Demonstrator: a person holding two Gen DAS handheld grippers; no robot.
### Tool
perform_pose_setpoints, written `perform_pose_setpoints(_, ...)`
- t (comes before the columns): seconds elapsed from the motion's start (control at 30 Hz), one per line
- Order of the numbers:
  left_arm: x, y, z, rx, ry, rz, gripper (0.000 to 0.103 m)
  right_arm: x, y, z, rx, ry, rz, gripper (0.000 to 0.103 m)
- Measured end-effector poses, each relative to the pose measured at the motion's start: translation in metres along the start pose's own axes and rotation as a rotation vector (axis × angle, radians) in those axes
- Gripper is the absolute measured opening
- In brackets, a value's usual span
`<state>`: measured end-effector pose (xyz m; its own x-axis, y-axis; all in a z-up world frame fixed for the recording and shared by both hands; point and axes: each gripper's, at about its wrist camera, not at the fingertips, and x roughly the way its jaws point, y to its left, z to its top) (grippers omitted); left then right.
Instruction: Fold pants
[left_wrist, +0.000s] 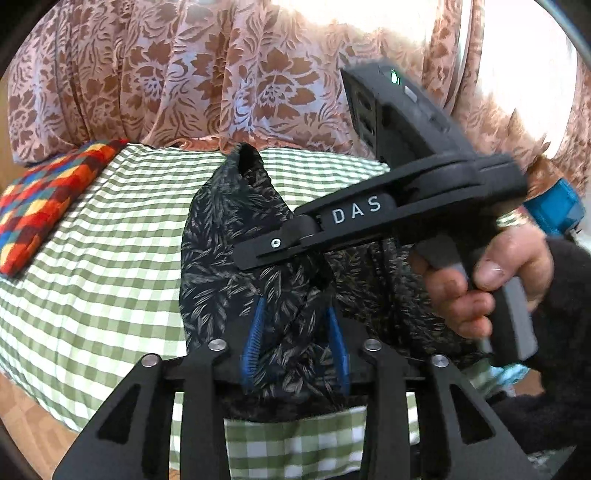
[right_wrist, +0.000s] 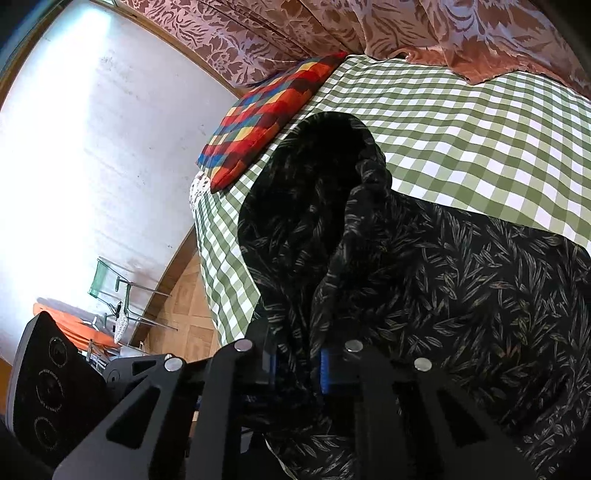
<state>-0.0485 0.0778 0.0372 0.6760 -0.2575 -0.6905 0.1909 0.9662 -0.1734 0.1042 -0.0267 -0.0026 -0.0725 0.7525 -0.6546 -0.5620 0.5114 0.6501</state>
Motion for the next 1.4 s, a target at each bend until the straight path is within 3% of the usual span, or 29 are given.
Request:
perform_pose_setpoints(0.07,-0.021,0.022,0.003,-0.105,-0.034,-0.09,0.034,-0.005,-0.002,-0.003,0.005,-0.003,0.001,0.013)
perform_pose_setpoints(0.1,-0.031,0.035,0.006,-0.165,-0.056,-0.105,0.044,-0.006,-0.003,-0.003,0.009,-0.004,0.002,0.013)
perform_pose_setpoints(0.13,-0.04,0.052,0.008,-0.234,-0.081,-0.111,0.05,-0.008,-0.003,-0.003,0.011,-0.006,0.002,0.013)
perform_pose_setpoints(0.27,-0.065,0.131,0.001,-0.575,-0.16,-0.113,0.05,-0.02,0.004,-0.003,0.002,-0.031,0.008,0.012)
perform_pose_setpoints(0.37,-0.066,0.155,-0.007,-0.676,-0.175,-0.102,0.05,-0.034,0.023,-0.001,-0.043,-0.055,0.014,0.012)
perform_pose_setpoints(0.5,-0.044,0.16,-0.015,-0.732,-0.114,-0.109,0.05,-0.05,0.047,0.003,-0.103,-0.072,0.013,0.012)
perform_pose_setpoints(0.77,0.007,0.132,-0.008,-0.708,-0.044,-0.179,0.05,-0.085,0.073,0.0,-0.164,-0.124,-0.003,0.012)
perform_pose_setpoints(0.97,0.028,0.096,0.012,-0.67,-0.044,-0.349,0.05,-0.142,0.091,-0.009,-0.222,-0.217,-0.028,0.012)
perform_pose_setpoints(1.2,0.051,0.02,0.033,-0.499,0.022,-0.547,0.05,-0.204,0.078,-0.036,-0.237,-0.297,-0.112,0.012)
perform_pose_setpoints(1.4,0.078,-0.048,0.033,-0.291,0.159,-0.598,0.05,-0.266,0.045,-0.079,-0.2,-0.378,-0.217,0.012)
